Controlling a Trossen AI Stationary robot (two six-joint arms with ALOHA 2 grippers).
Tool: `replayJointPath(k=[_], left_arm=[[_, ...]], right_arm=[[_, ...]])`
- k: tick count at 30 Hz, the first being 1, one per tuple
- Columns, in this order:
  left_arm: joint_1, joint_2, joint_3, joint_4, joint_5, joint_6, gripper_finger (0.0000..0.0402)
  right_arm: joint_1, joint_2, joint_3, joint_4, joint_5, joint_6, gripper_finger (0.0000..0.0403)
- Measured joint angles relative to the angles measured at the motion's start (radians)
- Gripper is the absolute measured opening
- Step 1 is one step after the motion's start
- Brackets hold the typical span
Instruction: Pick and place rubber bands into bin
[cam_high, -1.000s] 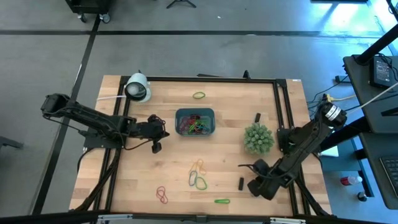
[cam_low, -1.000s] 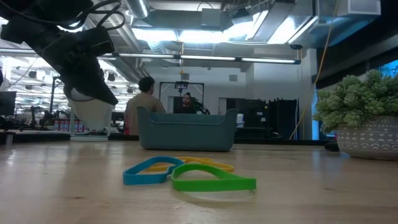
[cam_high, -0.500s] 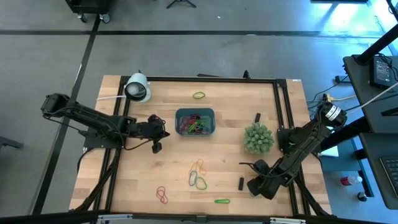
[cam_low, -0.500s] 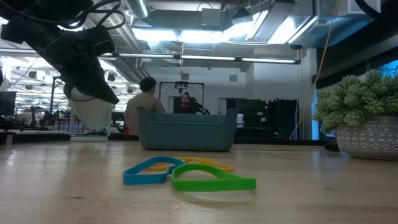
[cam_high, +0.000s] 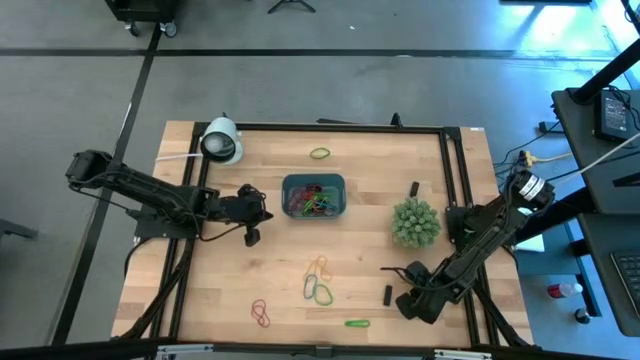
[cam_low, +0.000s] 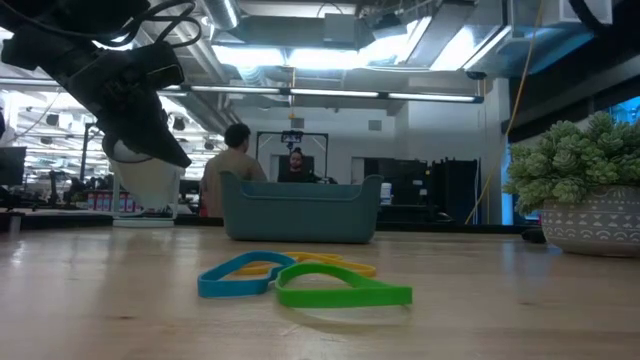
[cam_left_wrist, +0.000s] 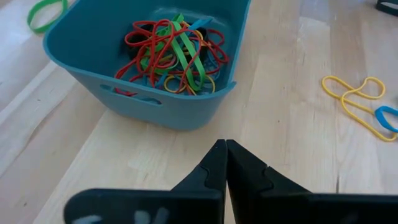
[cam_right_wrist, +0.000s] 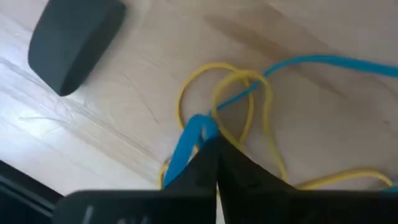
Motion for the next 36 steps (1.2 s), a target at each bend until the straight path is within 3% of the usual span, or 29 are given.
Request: replayJointPath(k=[13, 17, 26, 30, 36], left_arm=[[0.000, 0.000, 0.000, 0.000, 0.000, 0.000, 0.0004], [0.000, 0.000, 0.000, 0.000, -0.001, 0.000, 0.0005], [0.000, 0.000, 0.000, 0.000, -0.002, -0.008, 0.0005], [0.000, 0.000, 0.000, 0.000, -0.028, -0.008, 0.0003], [0.000, 0.000, 0.000, 0.000, -0.036, -0.007, 0.0005]], right_arm=[[0.000, 0.000, 0.118, -0.134, 0.009, -0.053, 0.0004], [0.000, 0.000, 0.119, -0.159, 0.009, -0.052, 0.0021], [0.000, 0.000, 0.119, -0.395, 0.009, -0.044, 0.0062], [0.000, 0.000, 0.117, -0.484, 0.029, 0.045, 0.0081], [0.000, 0.000, 0.065, -0.455, 0.088, 0.138, 0.0108]])
